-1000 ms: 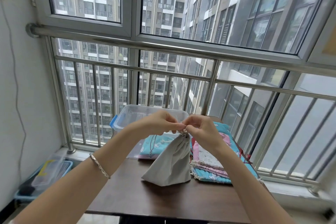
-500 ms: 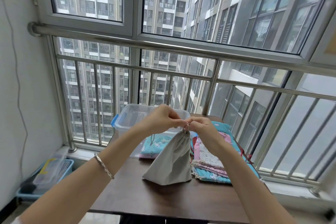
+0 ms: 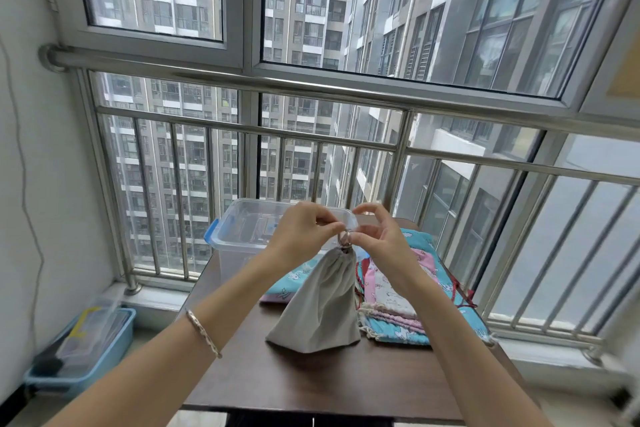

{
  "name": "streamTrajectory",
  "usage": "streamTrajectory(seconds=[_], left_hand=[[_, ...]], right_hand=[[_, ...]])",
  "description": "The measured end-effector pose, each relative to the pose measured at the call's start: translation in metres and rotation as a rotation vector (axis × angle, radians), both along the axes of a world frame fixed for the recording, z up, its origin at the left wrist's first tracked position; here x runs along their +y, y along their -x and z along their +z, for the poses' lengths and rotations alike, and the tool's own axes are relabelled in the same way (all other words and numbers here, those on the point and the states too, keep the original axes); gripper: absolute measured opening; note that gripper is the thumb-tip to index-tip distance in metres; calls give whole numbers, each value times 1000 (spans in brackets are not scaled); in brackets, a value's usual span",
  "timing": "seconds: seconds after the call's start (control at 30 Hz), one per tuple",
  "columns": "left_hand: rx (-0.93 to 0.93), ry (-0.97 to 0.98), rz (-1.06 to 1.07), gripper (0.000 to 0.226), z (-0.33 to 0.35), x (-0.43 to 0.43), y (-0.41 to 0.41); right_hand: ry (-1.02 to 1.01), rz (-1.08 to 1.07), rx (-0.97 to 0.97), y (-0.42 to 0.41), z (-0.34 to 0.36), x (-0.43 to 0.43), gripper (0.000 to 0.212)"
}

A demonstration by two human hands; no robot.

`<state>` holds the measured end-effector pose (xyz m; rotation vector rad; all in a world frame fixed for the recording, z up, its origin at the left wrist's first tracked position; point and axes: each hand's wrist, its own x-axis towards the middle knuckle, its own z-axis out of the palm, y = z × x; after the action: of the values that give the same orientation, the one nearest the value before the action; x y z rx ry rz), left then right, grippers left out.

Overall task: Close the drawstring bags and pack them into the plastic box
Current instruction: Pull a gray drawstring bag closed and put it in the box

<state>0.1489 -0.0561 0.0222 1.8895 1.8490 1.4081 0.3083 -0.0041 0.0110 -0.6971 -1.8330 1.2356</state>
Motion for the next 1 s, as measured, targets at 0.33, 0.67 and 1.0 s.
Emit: streamTrajectory(seconds=[0.33, 0.67, 1.0], left_hand=[[-554, 536, -219, 20, 10, 0, 3], [-563, 547, -217, 27, 11, -4, 2], [-319, 442, -123, 22, 7, -11, 28]], right_hand=[[-294, -132, -71, 2, -5, 4, 18], [-358, -124, -136, -3, -7, 11, 9], [-217, -60, -224, -29, -22, 25, 5]])
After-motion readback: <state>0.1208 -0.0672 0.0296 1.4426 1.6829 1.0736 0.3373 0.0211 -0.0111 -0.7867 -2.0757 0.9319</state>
